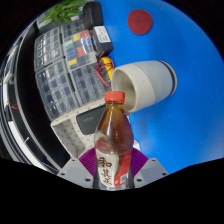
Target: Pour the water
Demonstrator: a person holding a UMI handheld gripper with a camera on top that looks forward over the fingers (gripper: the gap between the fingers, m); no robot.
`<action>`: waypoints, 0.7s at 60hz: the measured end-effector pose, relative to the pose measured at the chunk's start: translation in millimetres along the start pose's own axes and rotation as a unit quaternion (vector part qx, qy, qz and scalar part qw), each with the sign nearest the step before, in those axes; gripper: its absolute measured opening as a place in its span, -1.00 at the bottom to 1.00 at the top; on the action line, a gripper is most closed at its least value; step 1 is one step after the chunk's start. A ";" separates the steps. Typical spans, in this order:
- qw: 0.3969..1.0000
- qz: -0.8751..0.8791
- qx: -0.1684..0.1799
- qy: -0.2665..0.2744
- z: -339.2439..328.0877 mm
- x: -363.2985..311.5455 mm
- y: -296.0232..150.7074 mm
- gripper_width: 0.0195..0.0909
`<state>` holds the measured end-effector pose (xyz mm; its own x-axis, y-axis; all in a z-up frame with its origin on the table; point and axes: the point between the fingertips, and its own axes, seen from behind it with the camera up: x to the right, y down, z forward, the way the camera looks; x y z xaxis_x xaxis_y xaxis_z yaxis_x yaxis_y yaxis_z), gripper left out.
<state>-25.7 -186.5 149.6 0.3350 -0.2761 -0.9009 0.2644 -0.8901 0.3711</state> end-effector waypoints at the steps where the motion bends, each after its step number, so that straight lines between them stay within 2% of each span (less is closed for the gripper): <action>1: 1.000 -0.005 0.000 0.000 -0.3 -0.4 -0.3 -0.41; 10: 0.991 -0.132 0.005 0.007 -11.6 -11.8 -8.9 -0.41; 19: 0.951 -0.308 0.033 -0.009 -32.4 -68.6 -35.3 -0.40; 26: 0.891 -0.450 0.068 -0.009 -44.9 -117.4 -61.8 -0.40; 31: 0.837 -0.537 0.104 0.005 -54.3 -141.8 -88.5 -0.40; 42: 0.766 -0.618 0.175 0.025 -65.2 -170.0 -159.0 -0.41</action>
<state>-65.6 25.6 258.4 0.0603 0.8624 -0.5027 0.1519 -0.5057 -0.8492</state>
